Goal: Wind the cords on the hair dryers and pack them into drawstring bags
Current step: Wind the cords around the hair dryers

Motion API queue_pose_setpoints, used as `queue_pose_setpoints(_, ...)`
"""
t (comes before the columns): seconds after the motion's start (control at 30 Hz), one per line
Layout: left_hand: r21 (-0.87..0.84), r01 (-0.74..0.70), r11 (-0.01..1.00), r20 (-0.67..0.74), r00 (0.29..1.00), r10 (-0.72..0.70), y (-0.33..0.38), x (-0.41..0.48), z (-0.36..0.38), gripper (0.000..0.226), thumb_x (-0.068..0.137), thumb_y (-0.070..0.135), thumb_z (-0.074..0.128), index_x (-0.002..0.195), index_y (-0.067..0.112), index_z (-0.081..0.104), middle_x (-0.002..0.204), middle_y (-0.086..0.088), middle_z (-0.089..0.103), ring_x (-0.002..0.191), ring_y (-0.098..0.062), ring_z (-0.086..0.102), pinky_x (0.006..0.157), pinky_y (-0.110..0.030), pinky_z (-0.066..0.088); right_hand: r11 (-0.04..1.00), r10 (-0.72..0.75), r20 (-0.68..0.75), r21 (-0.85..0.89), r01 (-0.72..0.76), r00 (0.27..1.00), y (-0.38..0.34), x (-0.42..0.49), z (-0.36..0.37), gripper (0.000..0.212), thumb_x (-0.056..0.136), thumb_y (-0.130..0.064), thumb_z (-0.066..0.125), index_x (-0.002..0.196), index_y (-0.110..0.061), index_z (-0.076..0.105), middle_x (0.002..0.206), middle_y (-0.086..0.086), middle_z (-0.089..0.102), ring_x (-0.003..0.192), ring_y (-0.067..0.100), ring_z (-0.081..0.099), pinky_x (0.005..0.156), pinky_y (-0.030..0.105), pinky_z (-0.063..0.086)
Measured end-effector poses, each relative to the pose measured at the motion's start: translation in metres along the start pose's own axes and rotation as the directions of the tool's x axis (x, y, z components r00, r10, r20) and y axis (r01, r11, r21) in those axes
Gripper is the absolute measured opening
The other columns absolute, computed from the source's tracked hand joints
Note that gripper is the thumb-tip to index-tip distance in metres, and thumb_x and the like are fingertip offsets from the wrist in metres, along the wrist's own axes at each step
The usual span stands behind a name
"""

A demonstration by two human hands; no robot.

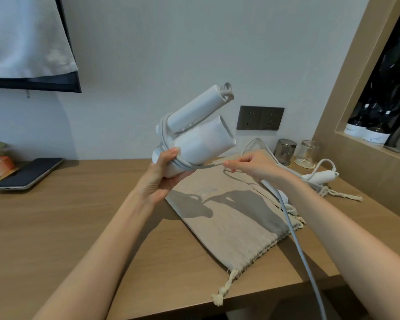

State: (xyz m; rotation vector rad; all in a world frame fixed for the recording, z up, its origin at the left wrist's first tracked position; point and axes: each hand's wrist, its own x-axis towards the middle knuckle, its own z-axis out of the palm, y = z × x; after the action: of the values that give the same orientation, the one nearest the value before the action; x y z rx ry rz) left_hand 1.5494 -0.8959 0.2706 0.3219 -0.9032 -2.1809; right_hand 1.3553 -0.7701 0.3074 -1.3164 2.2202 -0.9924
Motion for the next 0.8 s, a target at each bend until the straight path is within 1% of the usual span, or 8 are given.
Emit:
queue_pose_setpoints(0.13,0.089,0.012,0.996,0.042,0.999,-0.016,0.001,-0.001,-0.005,0.063,0.046,0.021,0.079,0.106,0.014,0.060,0.093,-0.002,0.074,0.085,-0.018,0.071,0.062,-0.030,0.059,1.000,0.030,-0.054,0.001,-0.030,0.998,-0.010,0.012,-0.013,0.033,0.077,-0.045,0.073,0.079,-0.013,0.073,0.063,-0.003,0.051,0.053,0.008,0.032,0.051,0.020,0.024)
queue_pose_setpoints(0.27,0.372,-0.065,0.926,0.120,0.993,0.022,0.005,0.002,-0.013,0.071,0.049,0.026,0.078,0.115,0.019,0.053,0.110,-0.003,0.066,0.089,-0.014,0.070,0.064,-0.031,0.058,1.000,-0.007,-0.047,0.020,0.008,0.999,-0.026,0.016,-0.021,0.018,0.080,-0.034,0.074,0.073,-0.018,0.068,0.042,-0.007,0.047,0.053,0.019,0.028,0.050,0.026,0.028)
queue_pose_setpoints(0.33,0.509,-0.115,0.853,0.181,0.983,0.025,0.008,0.003,-0.016,0.077,0.048,0.031,0.079,0.118,0.023,0.048,0.116,-0.002,0.061,0.095,-0.013,0.067,0.068,-0.035,0.058,1.000,0.007,-0.062,0.022,-0.005,0.998,-0.031,0.021,-0.023,0.007,0.086,-0.020,0.067,0.084,-0.013,0.068,0.058,0.016,0.052,0.052,0.032,0.032,0.052,0.031,0.040)
queue_pose_setpoints(0.4,0.601,-0.161,0.783,0.226,0.974,0.027,0.010,0.003,-0.019,0.076,0.048,0.031,0.081,0.116,0.027,0.048,0.112,0.000,0.061,0.094,-0.012,0.066,0.067,-0.035,0.057,0.998,0.051,-0.057,0.029,-0.050,0.997,-0.033,0.024,-0.025,0.013,0.092,-0.006,0.055,0.086,-0.001,0.066,0.064,0.013,0.048,0.052,0.021,0.038,0.050,0.024,0.035)
queue_pose_setpoints(0.5,0.695,-0.223,0.684,0.280,0.960,0.028,0.013,-0.001,-0.016,0.074,0.052,0.026,0.085,0.117,0.027,0.049,0.110,-0.002,0.060,0.090,-0.010,0.066,0.065,-0.030,0.056,0.998,0.057,0.006,0.029,-0.058,0.998,-0.035,0.023,-0.029,0.037,0.083,-0.028,0.071,0.095,0.006,0.069,0.077,0.010,0.058,0.067,0.018,0.052,0.059,0.025,0.040)
queue_pose_setpoints(0.63,0.748,-0.311,0.586,0.315,0.944,0.097,0.007,-0.001,-0.012,0.067,0.065,0.000,0.084,0.118,0.018,0.047,0.105,-0.004,0.057,0.080,-0.002,0.063,0.062,-0.025,0.056,0.999,0.026,0.010,-0.034,-0.025,1.000,-0.045,0.015,-0.026,0.024,0.082,-0.040,0.071,0.074,-0.018,0.076,0.063,0.004,0.040,0.053,0.012,0.033,0.049,0.022,0.028)
queue_pose_setpoints(0.7,0.783,-0.362,0.506,0.336,0.930,0.146,0.004,0.003,-0.012,0.068,0.059,0.003,0.088,0.112,0.022,0.050,0.099,0.003,0.058,0.079,-0.001,0.061,0.064,-0.024,0.056,1.000,-0.021,0.055,-0.006,0.021,0.998,-0.052,0.012,-0.024,0.023,0.090,-0.034,0.063,0.082,-0.018,0.077,0.056,-0.002,0.026,0.048,0.011,0.022,0.043,0.020,0.019)
queue_pose_setpoints(0.8,0.820,-0.391,0.418,0.336,0.920,0.201,0.000,0.007,-0.016,0.065,0.051,0.016,0.088,0.104,0.027,0.052,0.099,0.007,0.057,0.084,-0.003,0.058,0.069,-0.026,0.056,0.999,-0.049,0.113,0.018,0.047,0.992,-0.060,0.008,-0.019,0.028,0.098,-0.027,0.050,0.095,-0.012,0.074,0.056,-0.002,0.024,0.044,0.008,0.019,0.041,0.020,0.016)
